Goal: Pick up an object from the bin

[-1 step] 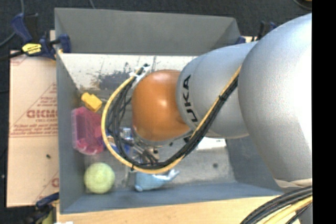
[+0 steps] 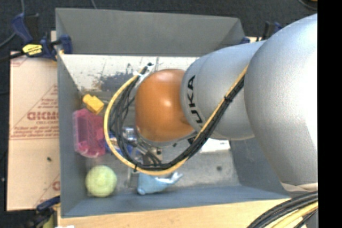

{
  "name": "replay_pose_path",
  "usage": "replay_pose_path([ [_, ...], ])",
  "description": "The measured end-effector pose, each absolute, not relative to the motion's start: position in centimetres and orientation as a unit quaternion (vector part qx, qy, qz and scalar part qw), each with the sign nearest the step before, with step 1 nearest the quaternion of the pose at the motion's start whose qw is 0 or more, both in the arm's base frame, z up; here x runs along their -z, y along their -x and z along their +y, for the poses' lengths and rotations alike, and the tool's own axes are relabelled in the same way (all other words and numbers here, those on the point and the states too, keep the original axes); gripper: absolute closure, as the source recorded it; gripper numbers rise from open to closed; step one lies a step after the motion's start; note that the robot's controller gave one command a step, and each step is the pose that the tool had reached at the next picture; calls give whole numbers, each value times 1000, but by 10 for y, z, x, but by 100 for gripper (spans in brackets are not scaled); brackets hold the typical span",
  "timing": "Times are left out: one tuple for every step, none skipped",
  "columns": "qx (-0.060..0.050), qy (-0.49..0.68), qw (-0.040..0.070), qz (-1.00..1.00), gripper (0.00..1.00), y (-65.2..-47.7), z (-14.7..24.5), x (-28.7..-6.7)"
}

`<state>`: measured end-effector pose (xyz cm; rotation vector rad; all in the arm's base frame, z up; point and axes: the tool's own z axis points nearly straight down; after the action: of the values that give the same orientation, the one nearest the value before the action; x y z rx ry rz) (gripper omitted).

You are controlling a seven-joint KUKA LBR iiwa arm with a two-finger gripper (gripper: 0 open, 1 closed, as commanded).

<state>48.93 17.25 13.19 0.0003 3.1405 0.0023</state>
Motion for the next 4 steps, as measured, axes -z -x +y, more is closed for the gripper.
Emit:
replay_pose_path([
  [1, -26, -4, 1000, 0, -489, 119, -98],
  [-1, -65, 1, 998, 0, -500, 98, -112],
  [1, -100, -4, 995, 0, -501, 84, -77],
  [-2, -104, 0, 995, 0, -514, 86, -83],
])
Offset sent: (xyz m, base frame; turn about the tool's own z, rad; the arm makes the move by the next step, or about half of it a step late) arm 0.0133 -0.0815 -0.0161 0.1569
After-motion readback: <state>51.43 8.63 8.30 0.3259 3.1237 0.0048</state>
